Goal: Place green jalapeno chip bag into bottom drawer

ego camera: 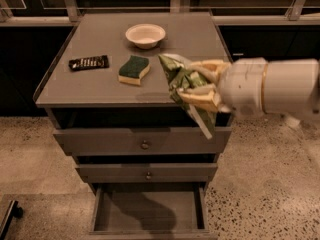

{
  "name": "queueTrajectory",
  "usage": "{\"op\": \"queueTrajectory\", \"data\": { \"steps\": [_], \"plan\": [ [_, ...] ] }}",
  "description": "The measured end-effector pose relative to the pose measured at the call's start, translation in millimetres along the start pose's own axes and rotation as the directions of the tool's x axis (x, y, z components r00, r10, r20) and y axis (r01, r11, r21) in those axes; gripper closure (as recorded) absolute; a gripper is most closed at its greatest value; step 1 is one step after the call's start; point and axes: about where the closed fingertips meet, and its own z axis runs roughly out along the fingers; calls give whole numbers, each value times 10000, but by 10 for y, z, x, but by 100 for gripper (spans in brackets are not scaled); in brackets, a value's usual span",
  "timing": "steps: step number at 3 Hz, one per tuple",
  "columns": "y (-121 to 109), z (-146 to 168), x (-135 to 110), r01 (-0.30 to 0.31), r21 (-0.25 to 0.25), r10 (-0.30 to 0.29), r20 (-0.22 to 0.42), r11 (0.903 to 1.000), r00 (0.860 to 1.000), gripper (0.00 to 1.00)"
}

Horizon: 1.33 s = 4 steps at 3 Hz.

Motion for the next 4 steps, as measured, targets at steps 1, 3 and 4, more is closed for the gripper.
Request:
{"op": "queueTrajectory", "data": {
  "steps": [1, 3, 4],
  "plan": [
    [358, 149, 383, -1072, 787, 1005, 848, 9911, 9913, 100],
    [1302, 96, 2294, -3358, 2626, 3522, -169, 9046, 9358, 100],
    [1300, 96, 2289, -3353, 2620, 3515, -162, 9049, 9360, 100]
  ]
}}
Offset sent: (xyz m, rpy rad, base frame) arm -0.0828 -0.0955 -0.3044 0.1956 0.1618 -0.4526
